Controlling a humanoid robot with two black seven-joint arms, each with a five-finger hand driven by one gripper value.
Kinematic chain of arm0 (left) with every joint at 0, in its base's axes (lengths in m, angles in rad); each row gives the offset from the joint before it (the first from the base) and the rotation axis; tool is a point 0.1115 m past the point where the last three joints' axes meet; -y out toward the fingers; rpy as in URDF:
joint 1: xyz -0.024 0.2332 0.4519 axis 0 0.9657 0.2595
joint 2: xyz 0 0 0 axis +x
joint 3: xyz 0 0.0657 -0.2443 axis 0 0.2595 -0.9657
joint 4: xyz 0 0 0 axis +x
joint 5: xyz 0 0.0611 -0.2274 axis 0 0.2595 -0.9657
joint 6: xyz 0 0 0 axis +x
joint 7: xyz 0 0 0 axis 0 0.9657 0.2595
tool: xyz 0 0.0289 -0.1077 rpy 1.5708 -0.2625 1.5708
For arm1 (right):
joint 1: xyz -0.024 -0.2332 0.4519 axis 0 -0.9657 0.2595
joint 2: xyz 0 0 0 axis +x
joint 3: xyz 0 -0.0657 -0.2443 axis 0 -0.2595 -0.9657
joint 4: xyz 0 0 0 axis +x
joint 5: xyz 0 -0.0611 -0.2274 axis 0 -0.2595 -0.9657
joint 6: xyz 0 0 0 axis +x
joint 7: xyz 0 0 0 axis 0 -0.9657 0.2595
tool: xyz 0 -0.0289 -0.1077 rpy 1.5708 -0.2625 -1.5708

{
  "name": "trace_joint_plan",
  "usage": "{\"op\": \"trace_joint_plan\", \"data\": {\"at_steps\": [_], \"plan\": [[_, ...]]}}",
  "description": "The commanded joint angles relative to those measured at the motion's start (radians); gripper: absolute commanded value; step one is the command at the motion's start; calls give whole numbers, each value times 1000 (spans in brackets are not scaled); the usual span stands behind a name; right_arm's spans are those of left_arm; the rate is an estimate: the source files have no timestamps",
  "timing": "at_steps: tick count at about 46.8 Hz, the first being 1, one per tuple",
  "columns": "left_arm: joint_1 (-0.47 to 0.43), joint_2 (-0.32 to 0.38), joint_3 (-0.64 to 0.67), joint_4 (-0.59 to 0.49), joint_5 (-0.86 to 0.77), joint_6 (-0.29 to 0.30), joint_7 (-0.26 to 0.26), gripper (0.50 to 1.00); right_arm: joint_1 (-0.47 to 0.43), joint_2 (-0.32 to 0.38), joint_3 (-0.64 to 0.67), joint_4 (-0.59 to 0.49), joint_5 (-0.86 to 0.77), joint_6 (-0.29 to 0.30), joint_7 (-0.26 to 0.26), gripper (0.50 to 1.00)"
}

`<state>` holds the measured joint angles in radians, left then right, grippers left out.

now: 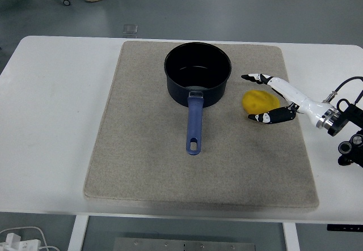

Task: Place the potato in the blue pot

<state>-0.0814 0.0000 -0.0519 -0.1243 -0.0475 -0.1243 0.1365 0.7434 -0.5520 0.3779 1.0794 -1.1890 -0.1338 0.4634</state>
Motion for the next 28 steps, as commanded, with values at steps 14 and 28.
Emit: {"op": "trace_joint_plan", "data": {"at_steps": [14,28], "plan": [[0,0,0,2,0,0,0,999,-3,4,-1,-76,2,-23,0,917],[0,0,-2,6,0,0,0,999,-27,7,-1,-81,22,-47,52,921]]}}
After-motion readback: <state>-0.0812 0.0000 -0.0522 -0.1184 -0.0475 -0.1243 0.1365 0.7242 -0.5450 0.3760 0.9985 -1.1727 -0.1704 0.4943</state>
